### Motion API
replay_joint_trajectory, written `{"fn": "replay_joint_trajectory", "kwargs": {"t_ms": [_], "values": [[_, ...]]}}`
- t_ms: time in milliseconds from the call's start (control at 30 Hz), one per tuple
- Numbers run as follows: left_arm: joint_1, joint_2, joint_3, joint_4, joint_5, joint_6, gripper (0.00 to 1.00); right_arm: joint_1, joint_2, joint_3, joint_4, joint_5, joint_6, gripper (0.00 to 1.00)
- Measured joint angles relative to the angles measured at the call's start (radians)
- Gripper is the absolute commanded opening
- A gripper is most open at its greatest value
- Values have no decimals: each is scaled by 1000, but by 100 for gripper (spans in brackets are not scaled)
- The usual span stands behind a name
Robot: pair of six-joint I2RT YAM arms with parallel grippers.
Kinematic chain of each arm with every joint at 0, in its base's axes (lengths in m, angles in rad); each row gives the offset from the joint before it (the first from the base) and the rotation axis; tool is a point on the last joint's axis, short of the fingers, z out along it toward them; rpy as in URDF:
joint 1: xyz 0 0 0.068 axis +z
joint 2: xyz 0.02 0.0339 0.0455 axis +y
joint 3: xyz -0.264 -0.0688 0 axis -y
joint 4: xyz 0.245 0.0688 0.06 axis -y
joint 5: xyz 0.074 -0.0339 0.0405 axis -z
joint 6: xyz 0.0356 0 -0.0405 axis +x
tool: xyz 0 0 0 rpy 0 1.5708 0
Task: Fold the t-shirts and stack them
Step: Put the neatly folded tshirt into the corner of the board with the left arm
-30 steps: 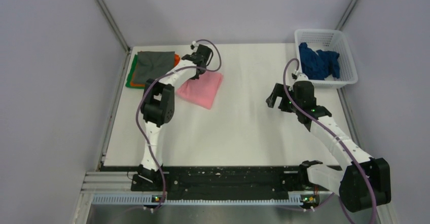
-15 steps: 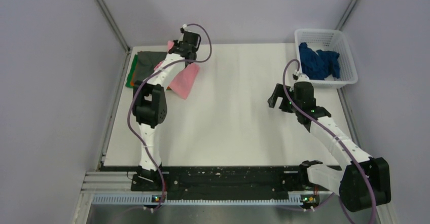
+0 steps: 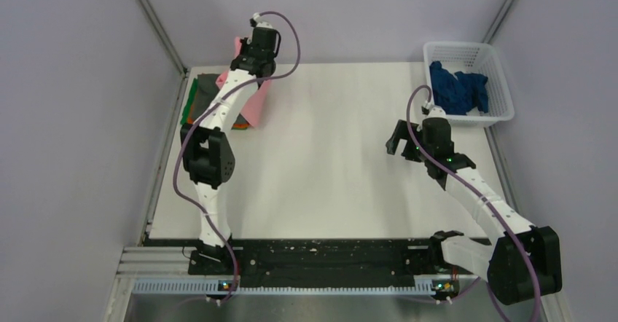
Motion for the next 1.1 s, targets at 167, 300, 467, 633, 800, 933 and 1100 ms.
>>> {"fn": "replay_joint_trajectory", "kwargs": {"t_ms": [167,300,467,633,800,933,1100], "values": [[31,-42,8,-4,24,-16,0,0,0,0,0,2,0,99],[78,-50,16,-8,69,-50,0,0,1,0,0,5,0,99],[153,-49,16,-22,146,-105,0,0,12,0,1,6,0,99],[234,-19,16,-9,206,-144,0,0,34,0,1,12,0,99],[322,64,16,1,282,-161,0,0,55,0,0,24,0,99],[371,115,14,4,318,-190,0,0,70,0,0,28,0,99],[419,149,13,12,377,-232,3,0,80,0,0,30,0,99]]}}
